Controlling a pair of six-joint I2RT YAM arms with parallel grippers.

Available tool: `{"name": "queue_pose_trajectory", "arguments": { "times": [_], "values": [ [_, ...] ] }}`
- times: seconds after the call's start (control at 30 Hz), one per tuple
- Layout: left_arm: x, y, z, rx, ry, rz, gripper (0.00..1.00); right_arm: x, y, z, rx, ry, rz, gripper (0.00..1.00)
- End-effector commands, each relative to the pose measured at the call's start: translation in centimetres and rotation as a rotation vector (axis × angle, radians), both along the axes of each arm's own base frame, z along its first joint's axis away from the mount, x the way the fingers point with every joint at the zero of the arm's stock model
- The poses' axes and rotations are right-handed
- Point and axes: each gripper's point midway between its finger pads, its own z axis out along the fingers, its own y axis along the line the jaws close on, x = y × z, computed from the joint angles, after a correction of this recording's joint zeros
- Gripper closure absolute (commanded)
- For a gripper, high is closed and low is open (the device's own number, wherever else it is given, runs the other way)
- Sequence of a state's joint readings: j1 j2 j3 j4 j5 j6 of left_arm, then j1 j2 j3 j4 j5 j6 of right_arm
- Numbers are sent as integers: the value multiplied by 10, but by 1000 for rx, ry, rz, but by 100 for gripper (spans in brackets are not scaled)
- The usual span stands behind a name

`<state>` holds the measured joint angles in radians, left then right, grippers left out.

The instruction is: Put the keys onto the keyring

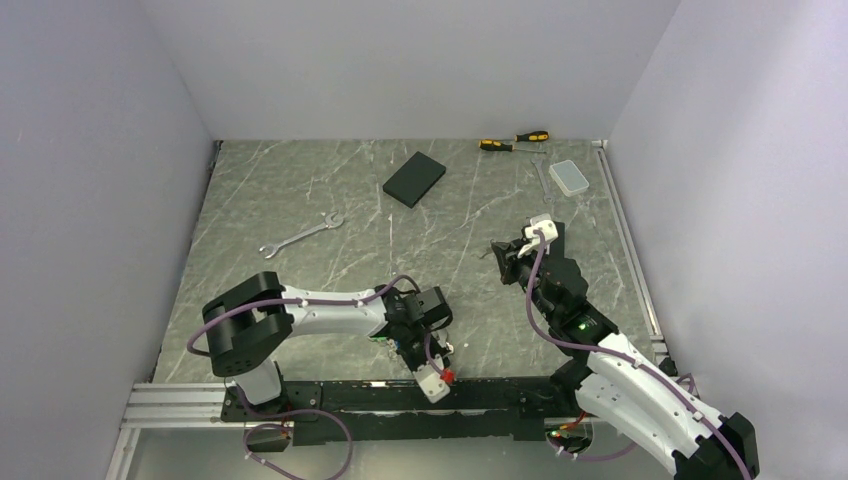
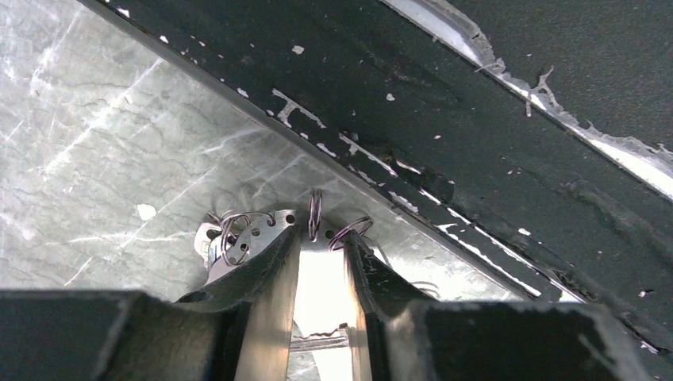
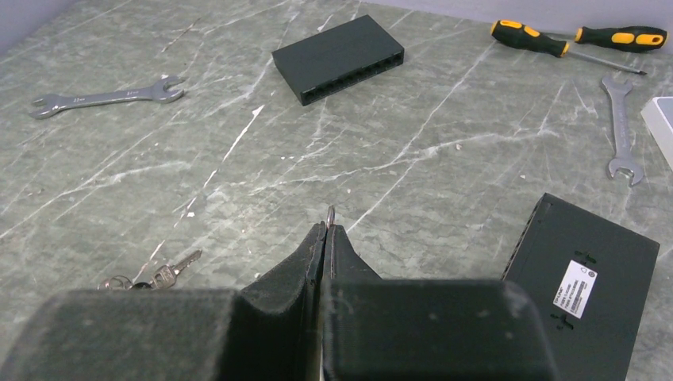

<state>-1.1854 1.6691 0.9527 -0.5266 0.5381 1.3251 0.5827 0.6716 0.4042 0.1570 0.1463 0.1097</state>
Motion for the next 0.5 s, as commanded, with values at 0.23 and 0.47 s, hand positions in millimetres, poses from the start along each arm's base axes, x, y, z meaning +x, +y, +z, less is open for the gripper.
{"name": "queue_pose_trajectory", "arguments": {
  "times": [0.23,0.47],
  "values": [
    [7,-13,2,-16,-38,-24,75,-3,1,10,35,-25,10,100],
    [15,-15,16,-8,-70,-6,67,-3,1,10,37,-24,12,100]
  ]
}}
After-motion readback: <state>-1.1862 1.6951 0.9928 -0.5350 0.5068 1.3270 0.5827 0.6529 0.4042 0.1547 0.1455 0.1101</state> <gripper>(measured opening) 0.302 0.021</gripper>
